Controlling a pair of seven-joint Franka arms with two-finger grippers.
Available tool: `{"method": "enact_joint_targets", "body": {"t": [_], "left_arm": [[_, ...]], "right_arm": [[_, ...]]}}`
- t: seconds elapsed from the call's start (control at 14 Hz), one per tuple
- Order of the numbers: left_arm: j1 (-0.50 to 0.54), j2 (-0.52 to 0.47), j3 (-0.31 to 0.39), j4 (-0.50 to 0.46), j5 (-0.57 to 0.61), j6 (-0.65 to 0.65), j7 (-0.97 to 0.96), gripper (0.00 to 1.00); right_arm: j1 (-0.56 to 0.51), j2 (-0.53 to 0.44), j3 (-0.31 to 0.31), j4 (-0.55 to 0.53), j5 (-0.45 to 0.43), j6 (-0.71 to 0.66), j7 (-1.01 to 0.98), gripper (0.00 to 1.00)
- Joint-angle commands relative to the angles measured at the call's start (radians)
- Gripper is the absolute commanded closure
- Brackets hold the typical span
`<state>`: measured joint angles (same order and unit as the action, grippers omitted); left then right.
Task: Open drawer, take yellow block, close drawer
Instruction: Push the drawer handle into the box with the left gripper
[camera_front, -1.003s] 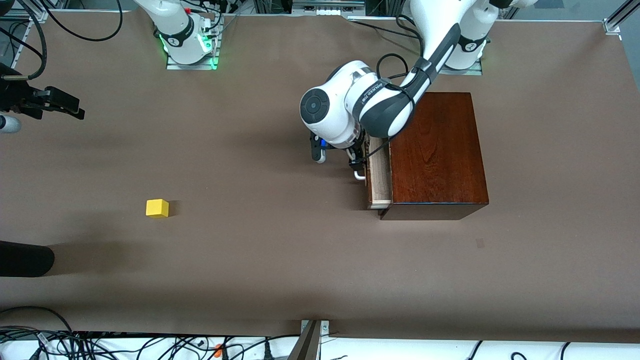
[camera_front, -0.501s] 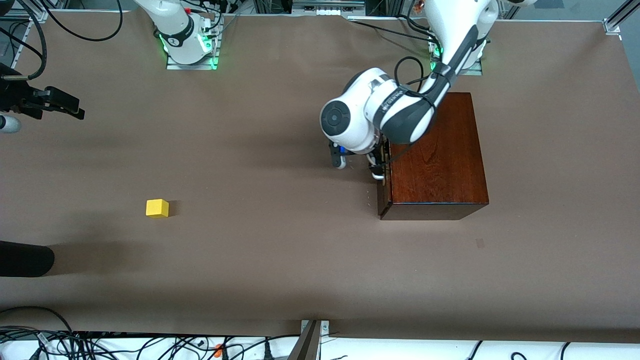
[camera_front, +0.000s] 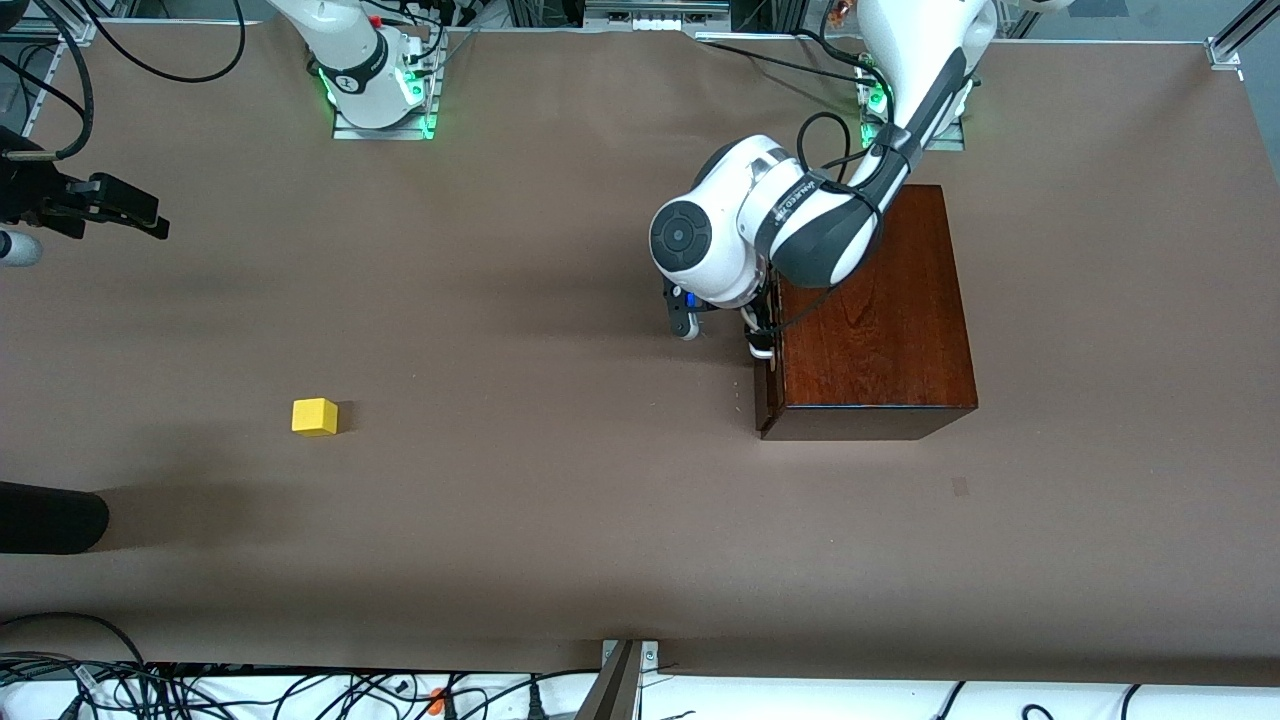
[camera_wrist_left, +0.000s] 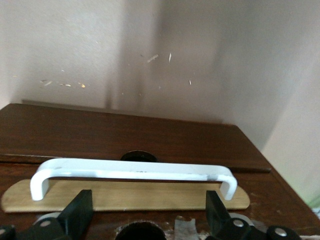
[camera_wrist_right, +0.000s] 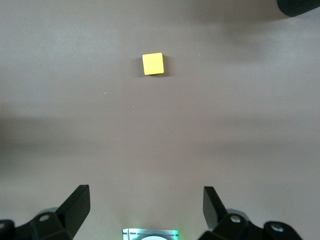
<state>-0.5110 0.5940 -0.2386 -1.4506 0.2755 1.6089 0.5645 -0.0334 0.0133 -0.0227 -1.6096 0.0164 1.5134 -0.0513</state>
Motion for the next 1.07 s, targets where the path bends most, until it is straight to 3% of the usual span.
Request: {"method": "enact_joint_targets", "body": {"t": [0.0,0.29,0.43,0.79,1.0], "left_arm": [[-0.058,-0.028,0.005,0.045,0.013,-0.012,-0.122,0.0],[-0.058,-0.04,-0.002,0.119,-0.037,-0.027,-0.342,0.0],[-0.055,-0.062,-0.001,0.16,-0.064,-0.102,-0.412,0.0],[-0.015,-0.144,0.039,0.308,-0.062,-0.205,-0.439,0.0],[0.067,-0.183,0.036,0.331,-0.077,-0.236,-0.44,0.0]], "right_arm": [[-0.017,-0.004,0.017,0.004,-0.013,-0.012,-0.012,0.0],[-0.017,-0.004,0.015,0.004,-0.013,-0.012,-0.012,0.0],[-0.017,-0.003,0.015,0.004,-0.013,-0.012,-0.012,0.0],[-0.02,-0.003,0.013,0.004,-0.013,-0.013,-0.013,0.0],[-0.02,-0.003,0.013,0.004,-0.013,-0.015,-0.013,0.0]]}}
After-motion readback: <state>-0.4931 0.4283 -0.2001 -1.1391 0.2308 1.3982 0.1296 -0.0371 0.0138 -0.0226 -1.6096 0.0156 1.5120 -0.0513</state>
